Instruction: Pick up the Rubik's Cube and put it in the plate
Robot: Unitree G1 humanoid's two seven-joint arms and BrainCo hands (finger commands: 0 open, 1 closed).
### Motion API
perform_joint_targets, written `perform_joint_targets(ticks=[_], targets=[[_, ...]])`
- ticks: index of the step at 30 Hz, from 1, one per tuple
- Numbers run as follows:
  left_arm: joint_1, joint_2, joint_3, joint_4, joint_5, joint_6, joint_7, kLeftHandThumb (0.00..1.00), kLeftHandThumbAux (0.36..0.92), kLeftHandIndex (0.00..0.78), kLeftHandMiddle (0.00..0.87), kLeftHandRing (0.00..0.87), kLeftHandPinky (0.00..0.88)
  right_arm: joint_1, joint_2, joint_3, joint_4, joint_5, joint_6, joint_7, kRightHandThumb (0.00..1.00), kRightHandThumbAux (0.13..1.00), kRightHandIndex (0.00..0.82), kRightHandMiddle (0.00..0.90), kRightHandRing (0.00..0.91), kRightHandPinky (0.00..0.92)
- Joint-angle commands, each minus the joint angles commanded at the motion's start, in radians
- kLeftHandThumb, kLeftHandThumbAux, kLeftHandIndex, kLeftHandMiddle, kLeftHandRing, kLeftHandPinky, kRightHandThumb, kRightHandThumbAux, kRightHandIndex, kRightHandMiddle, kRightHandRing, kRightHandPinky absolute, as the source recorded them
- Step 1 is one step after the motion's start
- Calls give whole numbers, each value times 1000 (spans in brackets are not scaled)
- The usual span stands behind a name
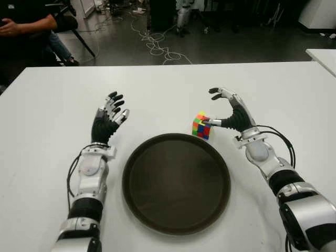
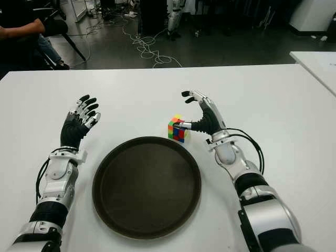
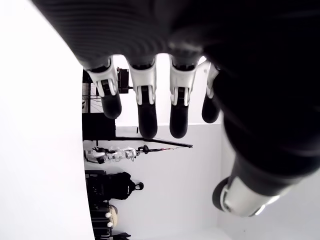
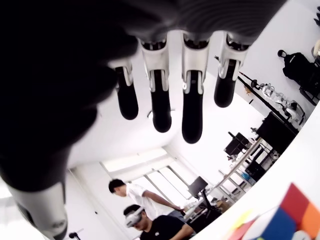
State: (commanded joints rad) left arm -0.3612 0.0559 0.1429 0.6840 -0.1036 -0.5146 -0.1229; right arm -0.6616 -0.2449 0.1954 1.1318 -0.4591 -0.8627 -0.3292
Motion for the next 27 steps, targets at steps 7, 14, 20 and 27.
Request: perform_joint_targets(ticks=[7, 14, 20, 27], targets=[[2, -3, 1, -12, -2, 10, 6, 0, 739, 137, 184, 149, 96, -3, 1, 6, 6, -1, 17, -13, 0, 729, 228, 244, 278, 331], [4, -7, 1, -17, -5, 13, 11, 6, 738, 147, 201, 160, 90, -2, 9, -8, 16, 23, 33, -8, 0, 752, 172, 197, 225, 273], [4, -4, -1, -19, 0, 21, 13, 12, 733, 134, 192, 155, 99, 0, 16, -21, 17, 41, 47, -14, 0, 729, 126, 145, 179, 228], [5, 0, -7, -22, 11, 23, 21, 4, 715, 133, 190, 160, 107, 2, 15, -19, 11, 42, 47, -36, 0, 749, 114, 121, 159, 222]])
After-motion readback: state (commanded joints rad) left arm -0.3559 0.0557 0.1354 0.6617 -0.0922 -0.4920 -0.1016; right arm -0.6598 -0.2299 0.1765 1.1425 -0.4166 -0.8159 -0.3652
